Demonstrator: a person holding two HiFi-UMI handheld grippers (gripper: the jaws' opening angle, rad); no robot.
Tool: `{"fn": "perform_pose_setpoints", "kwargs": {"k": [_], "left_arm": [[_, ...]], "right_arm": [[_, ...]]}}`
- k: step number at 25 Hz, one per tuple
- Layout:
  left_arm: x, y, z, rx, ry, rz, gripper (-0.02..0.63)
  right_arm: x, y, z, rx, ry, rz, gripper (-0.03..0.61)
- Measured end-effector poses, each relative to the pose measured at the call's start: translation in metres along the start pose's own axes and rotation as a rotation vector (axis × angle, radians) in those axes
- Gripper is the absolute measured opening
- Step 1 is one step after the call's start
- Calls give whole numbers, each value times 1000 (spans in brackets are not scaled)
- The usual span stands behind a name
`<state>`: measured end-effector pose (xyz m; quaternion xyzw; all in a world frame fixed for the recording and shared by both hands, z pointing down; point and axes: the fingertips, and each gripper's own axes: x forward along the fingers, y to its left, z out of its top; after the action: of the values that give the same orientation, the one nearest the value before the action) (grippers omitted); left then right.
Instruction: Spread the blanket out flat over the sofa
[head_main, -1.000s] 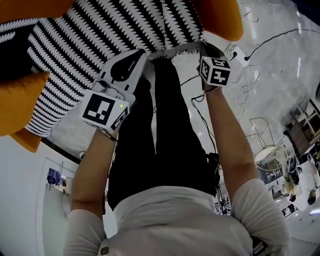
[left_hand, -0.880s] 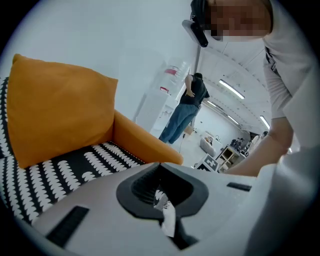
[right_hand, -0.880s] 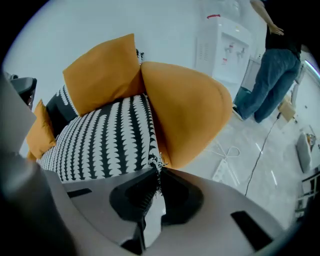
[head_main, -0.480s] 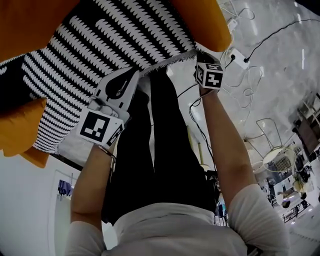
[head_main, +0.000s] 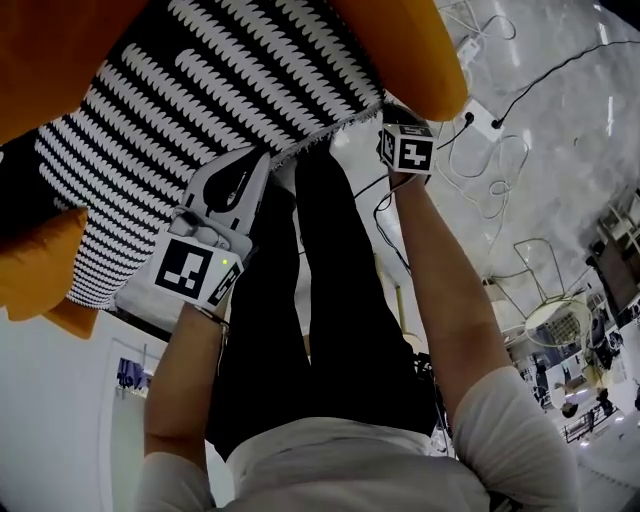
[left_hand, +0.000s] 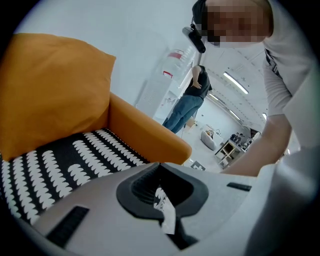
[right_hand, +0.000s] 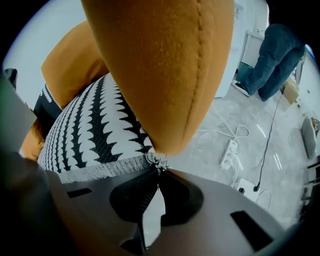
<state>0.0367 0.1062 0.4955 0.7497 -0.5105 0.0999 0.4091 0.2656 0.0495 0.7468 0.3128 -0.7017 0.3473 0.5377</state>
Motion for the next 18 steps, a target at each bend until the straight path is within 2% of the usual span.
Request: {"fn": "perform_pose_setpoints", "kwargs": {"k": [5,8,9,11,12,15,18], "left_arm": [[-37,6,-29,-17,-20,14,9],[-90,13,-36,-21,-45,29,9],[-111,19,-35,-23,-50,32,9],[-150,25,-29,-28,-51,27,9],[-167,26,-25,-29,-54,26,9],[-191,27,3,8,-112,57,9],[-191,12,47,42,-166,90,9]], "right_arm": [[5,33,-26,-18,5,-8,35],[-12,81,-43,-51,8,-2,38],[-21,100,-47,-60,12,-4,47],[-45,134,-54,-57,19,-11,122],[-58,146,-53,-59,15,-11,129],[-82,159,-8,-125,-61,5,130],[-117,146,43,-193,-135,24,130]]}}
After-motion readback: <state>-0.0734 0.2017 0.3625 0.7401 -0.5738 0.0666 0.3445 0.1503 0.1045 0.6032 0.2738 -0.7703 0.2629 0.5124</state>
